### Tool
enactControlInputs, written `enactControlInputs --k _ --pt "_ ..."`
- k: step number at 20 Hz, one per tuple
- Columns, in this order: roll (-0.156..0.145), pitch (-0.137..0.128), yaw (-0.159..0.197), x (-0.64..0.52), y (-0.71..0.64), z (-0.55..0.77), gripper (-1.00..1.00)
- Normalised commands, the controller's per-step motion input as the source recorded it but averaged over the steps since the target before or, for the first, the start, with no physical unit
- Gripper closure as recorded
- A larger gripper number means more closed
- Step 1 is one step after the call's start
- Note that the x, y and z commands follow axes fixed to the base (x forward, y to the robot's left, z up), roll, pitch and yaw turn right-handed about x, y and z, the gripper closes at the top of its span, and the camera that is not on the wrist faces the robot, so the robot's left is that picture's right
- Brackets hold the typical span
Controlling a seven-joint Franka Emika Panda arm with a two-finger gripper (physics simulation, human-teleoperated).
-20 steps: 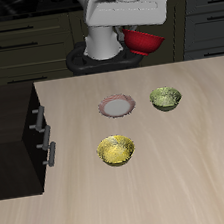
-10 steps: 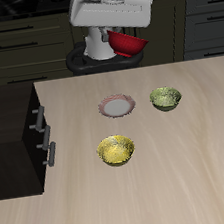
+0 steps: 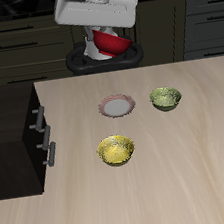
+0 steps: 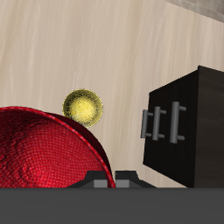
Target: Place the red bowl on top of the wooden cabinet
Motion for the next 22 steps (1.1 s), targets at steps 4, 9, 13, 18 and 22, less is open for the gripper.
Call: enactControlInputs --k 4,9,13,18,22 --pt "-0.033 -0.032 0.005 -0.17 -0.35 0.16 1.00" --pt "0.016 -0.012 -0.004 -0.12 -0.15 0.07 1.00" --pt "-0.035 -0.030 0.019 -0.15 -0.22 0.09 1.00" --pt "-0.068 0.021 -0.027 -0.09 -0.42 -0.01 1.00" --pt "-0.031 -0.022 0.013 -0.12 -0.25 0.07 1.00"
